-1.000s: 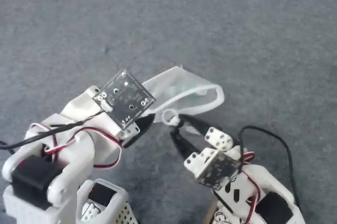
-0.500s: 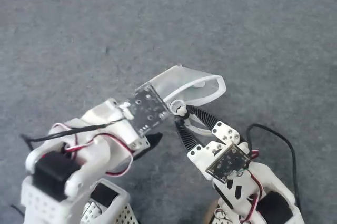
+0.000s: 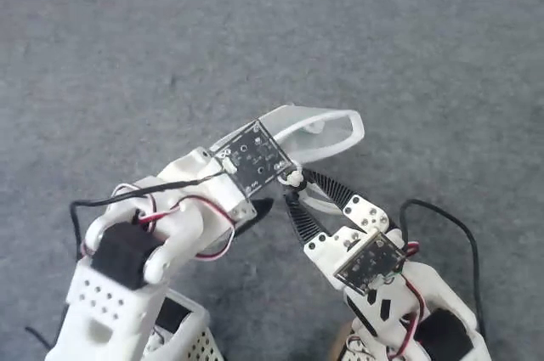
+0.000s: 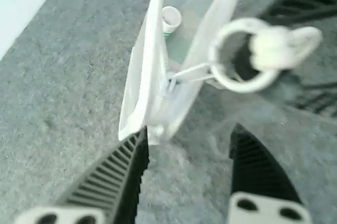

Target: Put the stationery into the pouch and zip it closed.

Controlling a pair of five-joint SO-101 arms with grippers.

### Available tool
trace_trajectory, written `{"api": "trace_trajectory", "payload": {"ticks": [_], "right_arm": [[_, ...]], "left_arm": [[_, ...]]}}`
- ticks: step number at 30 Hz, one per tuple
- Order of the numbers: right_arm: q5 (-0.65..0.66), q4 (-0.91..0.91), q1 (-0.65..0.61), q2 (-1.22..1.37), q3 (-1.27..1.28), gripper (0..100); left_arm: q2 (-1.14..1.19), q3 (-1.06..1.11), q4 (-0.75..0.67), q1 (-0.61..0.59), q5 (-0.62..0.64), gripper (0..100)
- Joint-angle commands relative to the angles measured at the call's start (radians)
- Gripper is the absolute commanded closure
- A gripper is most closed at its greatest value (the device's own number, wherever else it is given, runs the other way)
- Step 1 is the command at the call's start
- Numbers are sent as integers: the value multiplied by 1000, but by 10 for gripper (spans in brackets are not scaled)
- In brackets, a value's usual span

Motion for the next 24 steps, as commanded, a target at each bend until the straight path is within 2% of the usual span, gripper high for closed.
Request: {"api": "trace_trajectory", "payload": {"ticks": [1, 6, 17, 24], "right_arm": [[-8, -35, 10, -13, -43, 992], [-8, -59, 12, -13, -29, 992], [-11, -73, 62, -15, -29, 992], [-31, -74, 62, -15, -31, 992]], "left_arm": [[-17, 44, -117, -9, -8, 764], [-32, 50, -137, -28, -6, 765], [-350, 82, -52, -20, -9, 763], [-330, 213, -173, -8, -9, 762]]}}
